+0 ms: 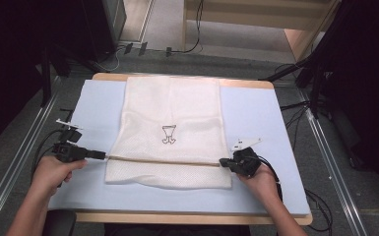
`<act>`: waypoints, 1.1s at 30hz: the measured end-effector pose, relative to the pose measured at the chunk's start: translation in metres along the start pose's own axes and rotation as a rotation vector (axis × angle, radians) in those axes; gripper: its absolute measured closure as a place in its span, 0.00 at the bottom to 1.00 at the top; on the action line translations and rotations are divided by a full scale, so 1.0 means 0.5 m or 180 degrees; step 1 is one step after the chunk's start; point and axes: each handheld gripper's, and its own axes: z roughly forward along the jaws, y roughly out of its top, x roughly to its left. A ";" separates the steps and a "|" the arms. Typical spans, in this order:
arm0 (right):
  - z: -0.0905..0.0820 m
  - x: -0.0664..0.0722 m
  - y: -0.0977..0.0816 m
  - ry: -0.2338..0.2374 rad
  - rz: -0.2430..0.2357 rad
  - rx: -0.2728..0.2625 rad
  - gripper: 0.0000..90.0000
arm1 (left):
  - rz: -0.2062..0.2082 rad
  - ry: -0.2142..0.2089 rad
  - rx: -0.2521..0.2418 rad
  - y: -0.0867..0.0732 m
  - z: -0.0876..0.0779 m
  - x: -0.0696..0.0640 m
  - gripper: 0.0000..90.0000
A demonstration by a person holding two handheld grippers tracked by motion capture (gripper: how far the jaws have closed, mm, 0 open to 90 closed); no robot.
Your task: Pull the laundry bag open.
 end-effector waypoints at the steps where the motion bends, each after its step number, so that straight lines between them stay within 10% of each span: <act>1: 0.000 0.000 0.000 0.0000 0.0000 0.0000 1.00 | 0.0000 0.0000 0.0000 0.000 0.000 0.000 1.00; 20: 0.000 -0.006 0.004 0.0064 -0.0021 0.0023 1.00 | 0.0170 -0.0094 -0.0134 -0.009 0.002 0.005 0.98; 33: -0.020 -0.020 0.018 0.0262 0.0233 -0.0256 0.69 | 0.0415 -0.0165 -0.0235 -0.004 0.005 -0.014 0.72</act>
